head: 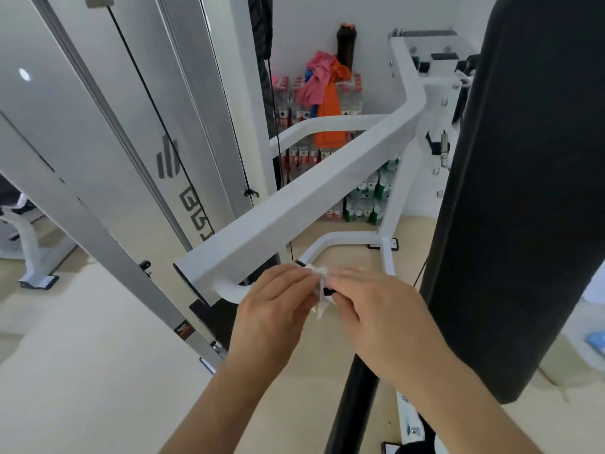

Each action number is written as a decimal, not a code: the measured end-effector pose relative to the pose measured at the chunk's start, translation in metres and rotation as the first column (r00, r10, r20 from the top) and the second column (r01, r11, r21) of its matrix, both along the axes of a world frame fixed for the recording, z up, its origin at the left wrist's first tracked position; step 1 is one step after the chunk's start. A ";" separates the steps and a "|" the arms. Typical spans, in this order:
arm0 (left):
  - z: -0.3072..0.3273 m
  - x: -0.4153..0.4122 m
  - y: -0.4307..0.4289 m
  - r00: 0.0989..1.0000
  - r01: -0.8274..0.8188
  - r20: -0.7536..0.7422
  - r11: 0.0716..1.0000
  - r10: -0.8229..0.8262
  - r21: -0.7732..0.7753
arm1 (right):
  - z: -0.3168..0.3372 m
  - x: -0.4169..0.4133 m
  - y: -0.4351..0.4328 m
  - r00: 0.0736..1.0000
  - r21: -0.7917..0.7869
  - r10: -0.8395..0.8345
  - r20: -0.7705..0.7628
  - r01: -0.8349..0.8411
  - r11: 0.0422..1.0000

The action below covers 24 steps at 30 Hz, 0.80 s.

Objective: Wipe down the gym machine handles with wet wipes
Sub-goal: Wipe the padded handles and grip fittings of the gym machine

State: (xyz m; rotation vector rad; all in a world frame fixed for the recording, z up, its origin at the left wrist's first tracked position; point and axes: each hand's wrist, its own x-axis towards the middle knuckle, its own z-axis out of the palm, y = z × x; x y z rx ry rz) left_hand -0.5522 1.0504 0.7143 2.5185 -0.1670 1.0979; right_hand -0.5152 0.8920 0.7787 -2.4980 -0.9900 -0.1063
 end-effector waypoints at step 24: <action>-0.010 -0.021 0.041 0.998 -0.030 -0.050 0.997 0.027 -0.067 | -0.026 -0.016 0.024 0.960 -0.109 -0.165 0.226 0.194 0.975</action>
